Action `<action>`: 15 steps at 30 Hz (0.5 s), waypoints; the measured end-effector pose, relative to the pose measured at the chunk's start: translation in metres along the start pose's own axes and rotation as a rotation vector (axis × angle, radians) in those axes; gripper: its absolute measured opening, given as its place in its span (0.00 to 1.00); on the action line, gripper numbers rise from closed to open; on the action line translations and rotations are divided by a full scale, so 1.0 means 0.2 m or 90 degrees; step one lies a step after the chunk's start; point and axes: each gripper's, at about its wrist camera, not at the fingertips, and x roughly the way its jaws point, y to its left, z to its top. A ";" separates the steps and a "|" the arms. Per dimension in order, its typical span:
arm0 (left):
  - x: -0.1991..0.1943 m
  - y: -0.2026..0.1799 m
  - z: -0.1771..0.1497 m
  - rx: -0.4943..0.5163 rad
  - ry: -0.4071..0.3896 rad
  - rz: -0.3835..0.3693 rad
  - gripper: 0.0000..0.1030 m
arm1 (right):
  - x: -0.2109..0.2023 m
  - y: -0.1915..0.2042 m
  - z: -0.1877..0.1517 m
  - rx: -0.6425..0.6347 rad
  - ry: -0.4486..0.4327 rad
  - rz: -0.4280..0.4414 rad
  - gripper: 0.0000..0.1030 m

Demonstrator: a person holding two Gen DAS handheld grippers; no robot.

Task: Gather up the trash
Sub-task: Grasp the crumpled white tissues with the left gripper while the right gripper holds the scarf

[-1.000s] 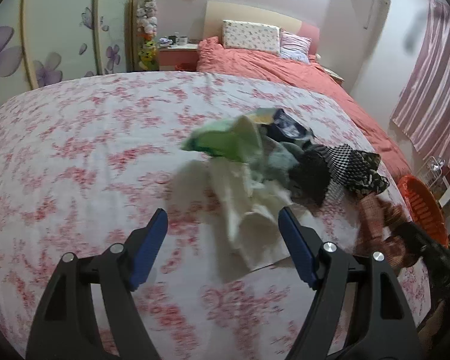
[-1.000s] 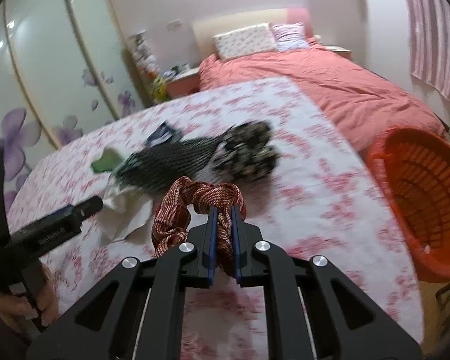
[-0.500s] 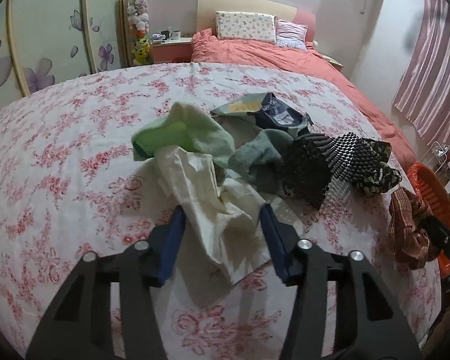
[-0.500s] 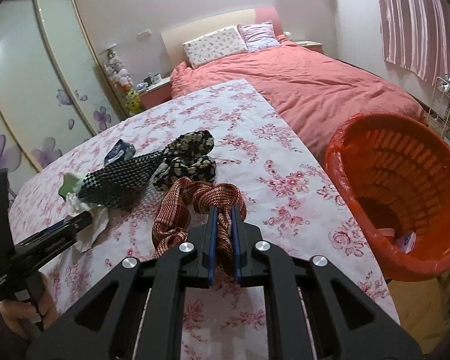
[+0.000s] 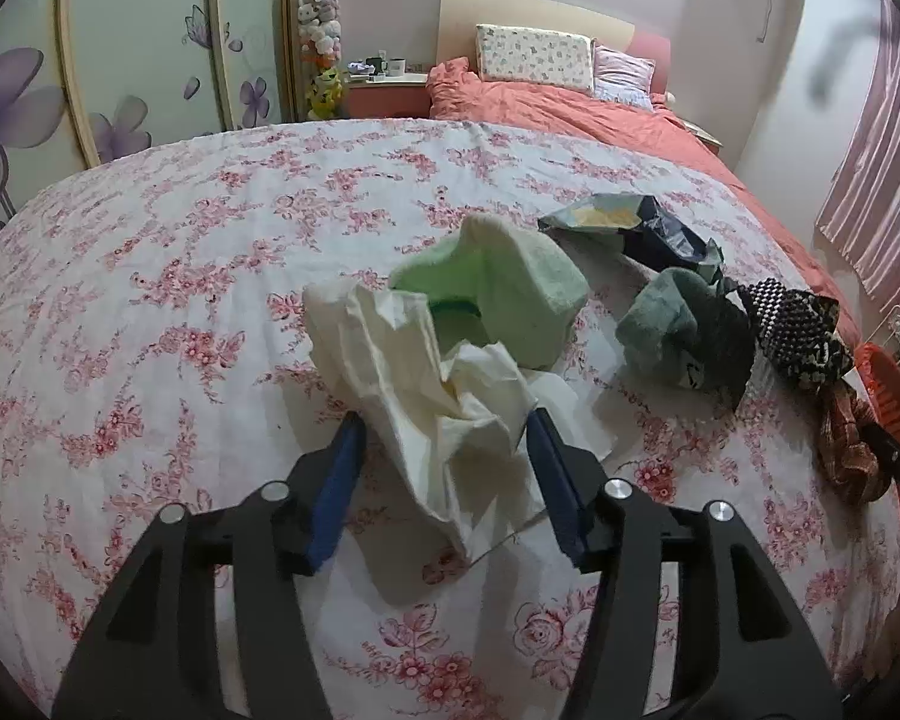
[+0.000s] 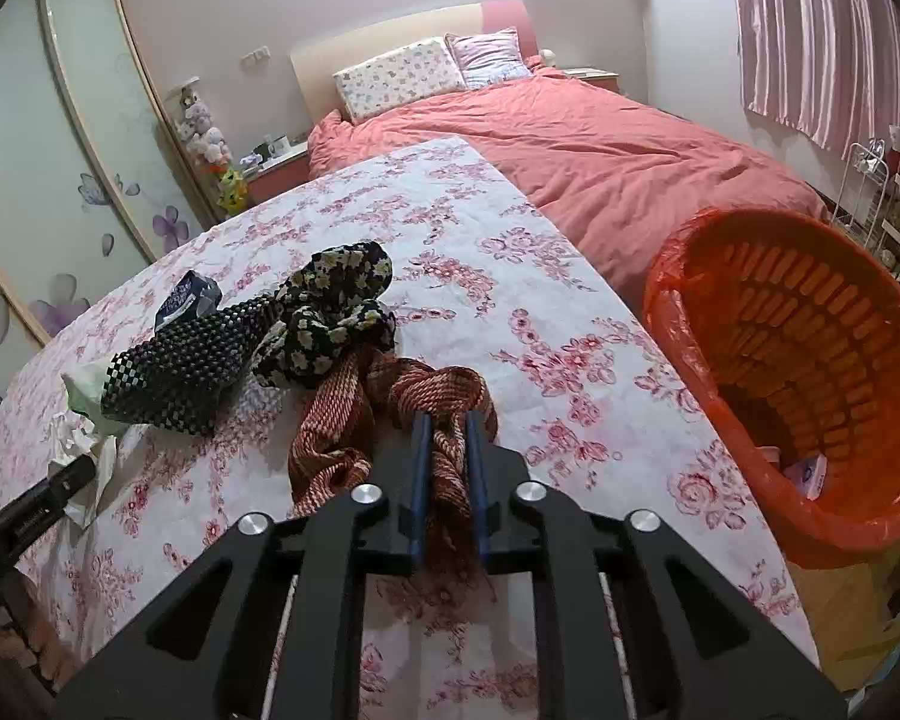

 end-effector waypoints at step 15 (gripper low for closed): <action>0.02 0.04 0.01 -0.030 0.005 -0.014 0.52 | 0.05 -0.03 0.01 0.016 0.026 -0.003 0.17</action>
